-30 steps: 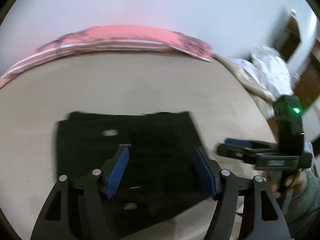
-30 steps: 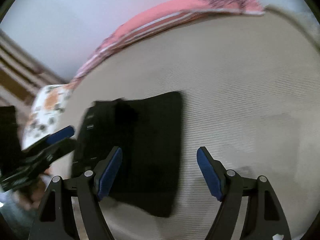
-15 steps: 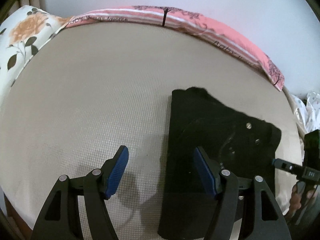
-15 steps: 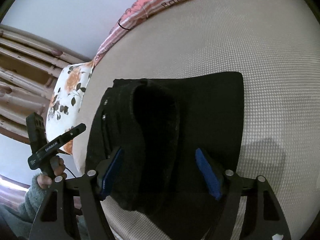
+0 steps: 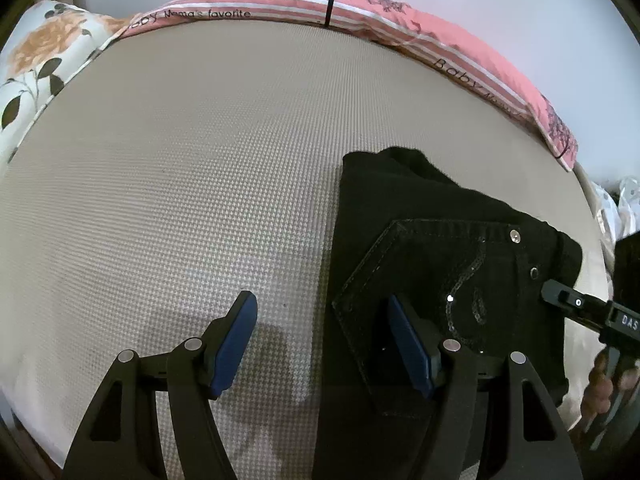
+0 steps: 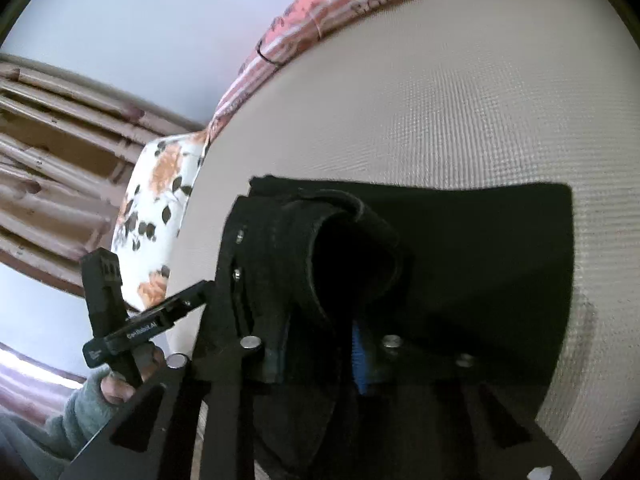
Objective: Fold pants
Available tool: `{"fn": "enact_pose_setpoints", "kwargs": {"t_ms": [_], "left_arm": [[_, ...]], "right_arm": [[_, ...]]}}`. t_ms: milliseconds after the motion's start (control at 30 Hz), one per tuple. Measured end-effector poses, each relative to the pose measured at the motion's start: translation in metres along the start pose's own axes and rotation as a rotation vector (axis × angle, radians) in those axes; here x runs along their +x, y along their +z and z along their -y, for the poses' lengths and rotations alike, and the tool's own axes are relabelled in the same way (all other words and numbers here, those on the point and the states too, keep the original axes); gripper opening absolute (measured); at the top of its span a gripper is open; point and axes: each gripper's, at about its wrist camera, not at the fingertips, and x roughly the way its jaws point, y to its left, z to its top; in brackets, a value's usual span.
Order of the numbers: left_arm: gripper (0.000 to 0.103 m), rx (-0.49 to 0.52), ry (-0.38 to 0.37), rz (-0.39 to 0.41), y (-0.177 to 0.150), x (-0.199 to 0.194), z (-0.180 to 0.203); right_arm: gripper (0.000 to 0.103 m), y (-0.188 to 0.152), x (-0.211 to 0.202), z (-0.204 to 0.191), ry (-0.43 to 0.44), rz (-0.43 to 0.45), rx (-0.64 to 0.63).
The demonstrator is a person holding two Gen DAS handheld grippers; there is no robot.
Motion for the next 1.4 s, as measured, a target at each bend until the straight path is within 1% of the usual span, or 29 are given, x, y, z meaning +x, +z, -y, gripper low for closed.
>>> {"fn": "enact_pose_setpoints", "kwargs": {"t_ms": [33, 100, 200, 267, 333, 433, 500, 533, 600, 667, 700, 733, 800, 933, 1033, 1100, 1167, 1200, 1233, 1267, 1300, 1400], "left_arm": [[0.068, 0.002, 0.000, 0.002, 0.001, -0.002, 0.001], [0.068, 0.000, -0.010, 0.018, 0.003, -0.007, 0.001], [0.068, 0.000, -0.031, 0.047, 0.009, -0.014, 0.007], [0.068, 0.015, -0.037, 0.059, 0.012, -0.017, 0.014], [0.068, 0.029, -0.045, 0.061, 0.014, -0.017, 0.021], [0.068, 0.063, -0.039, 0.051, 0.013, -0.012, 0.031], [0.068, 0.088, -0.035, 0.037, 0.014, -0.005, 0.039], [0.068, 0.100, -0.033, 0.030, 0.013, -0.003, 0.041], [0.068, 0.127, -0.023, 0.012, 0.010, 0.004, 0.045], [0.068, 0.162, 0.004, -0.008, 0.008, 0.014, 0.048], [0.069, 0.184, 0.023, -0.020, 0.007, 0.019, 0.050], [0.069, 0.204, 0.044, -0.030, 0.005, 0.025, 0.051], [0.069, 0.211, 0.055, -0.025, 0.003, 0.027, 0.053], [0.069, 0.215, 0.060, -0.017, -0.001, 0.020, 0.054], [0.069, 0.219, 0.055, -0.020, -0.009, 0.013, 0.052], [0.069, 0.216, 0.021, -0.033, -0.016, 0.009, 0.051], [0.069, 0.226, 0.010, -0.037, -0.025, 0.004, 0.052], [0.069, 0.234, 0.006, -0.039, -0.030, 0.001, 0.053], [0.069, 0.242, 0.000, -0.041, -0.034, 0.000, 0.054], [0.069, 0.252, -0.003, -0.044, -0.039, -0.001, 0.056], [0.069, 0.258, 0.000, -0.046, -0.044, -0.001, 0.058], [0.069, 0.271, -0.007, -0.049, -0.052, -0.005, 0.060]], "right_arm": [[0.011, 0.000, -0.007, -0.003, 0.023, 0.013, 0.012], [0.010, 0.002, -0.022, -0.012, 0.048, 0.042, 0.032], [0.010, 0.005, -0.043, -0.020, 0.023, 0.099, 0.019], [0.010, 0.006, -0.055, -0.015, 0.013, 0.127, 0.032], [0.010, 0.005, -0.063, -0.002, -0.018, 0.146, 0.062], [0.009, -0.002, -0.064, 0.029, -0.047, 0.140, 0.168], [0.009, -0.011, -0.059, 0.047, -0.115, 0.123, 0.223], [0.009, -0.014, -0.058, 0.052, -0.129, 0.124, 0.226], [0.009, -0.017, -0.053, 0.061, -0.126, 0.126, 0.251], [0.014, -0.016, -0.047, 0.065, -0.139, 0.106, 0.260], [0.024, -0.015, -0.046, 0.063, -0.160, 0.098, 0.258], [0.029, -0.015, -0.048, 0.060, -0.165, 0.100, 0.254], [0.036, -0.017, -0.052, 0.052, -0.198, 0.094, 0.242], [0.036, -0.032, -0.067, 0.043, -0.225, 0.098, 0.221], [0.036, -0.050, -0.078, 0.037, -0.220, 0.105, 0.232], [0.036, -0.064, -0.083, 0.034, -0.212, 0.108, 0.234], [0.036, -0.073, -0.084, 0.029, -0.219, 0.117, 0.220], [0.036, -0.077, -0.081, 0.026, -0.216, 0.114, 0.207], [0.028, -0.080, -0.078, 0.025, -0.207, 0.102, 0.197], [0.025, -0.083, -0.075, 0.023, -0.235, 0.101, 0.182], [0.017, -0.084, -0.075, 0.020, -0.270, 0.109, 0.157], [0.012, -0.088, -0.085, 0.013, -0.258, 0.133, 0.146]]}}
